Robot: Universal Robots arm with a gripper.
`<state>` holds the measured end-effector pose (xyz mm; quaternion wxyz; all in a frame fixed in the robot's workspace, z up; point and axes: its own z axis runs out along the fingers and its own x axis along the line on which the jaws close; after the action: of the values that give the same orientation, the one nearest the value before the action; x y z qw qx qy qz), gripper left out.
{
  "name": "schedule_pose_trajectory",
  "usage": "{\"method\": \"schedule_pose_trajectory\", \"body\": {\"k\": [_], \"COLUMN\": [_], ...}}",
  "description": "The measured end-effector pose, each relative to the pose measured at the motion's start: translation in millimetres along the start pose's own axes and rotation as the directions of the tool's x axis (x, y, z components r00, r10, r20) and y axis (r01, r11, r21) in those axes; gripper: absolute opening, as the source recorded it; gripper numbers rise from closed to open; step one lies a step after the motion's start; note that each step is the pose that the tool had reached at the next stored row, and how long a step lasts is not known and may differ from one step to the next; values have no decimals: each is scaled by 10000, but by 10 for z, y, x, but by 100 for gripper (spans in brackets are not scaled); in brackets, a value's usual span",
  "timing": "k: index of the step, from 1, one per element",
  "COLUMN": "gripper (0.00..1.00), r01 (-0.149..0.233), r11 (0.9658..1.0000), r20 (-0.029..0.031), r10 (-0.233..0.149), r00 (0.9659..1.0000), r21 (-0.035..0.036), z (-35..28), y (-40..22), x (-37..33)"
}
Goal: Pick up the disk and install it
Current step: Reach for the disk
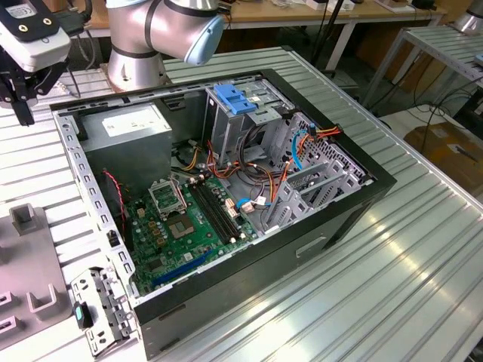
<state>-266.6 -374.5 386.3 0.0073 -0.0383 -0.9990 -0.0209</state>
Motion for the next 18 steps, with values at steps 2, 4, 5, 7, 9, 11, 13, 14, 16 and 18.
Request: {"method": "schedule_pose_trajectory", "body": {"k": [2,4,5,7,9,11,13,14,16,18], "gripper": [11,11,11,11,11,11,11,11,11,11], "r01": [0,2,2,0,0,0,1,1,0,1], "r11": [10000,10000,10000,10000,10000,10000,10000,10000,10000,10000], "r20": [-1,-1,0,0,0,0,0,-1,0,0], "r10": [0,-2,-2,0,0,0,-1,-1,0,-1], "r00": [10000,10000,10000,10000,10000,10000,10000,10000,10000,10000], "r21": [0,0,0,0,0,0,1,1,0,0], "z": [0,0,0,0,0,1,2,2,5,6], "y": [1,1,1,1,1,5,13,15,17,16], "x": [12,14,14,15,19,37,77,101,234,294]}}
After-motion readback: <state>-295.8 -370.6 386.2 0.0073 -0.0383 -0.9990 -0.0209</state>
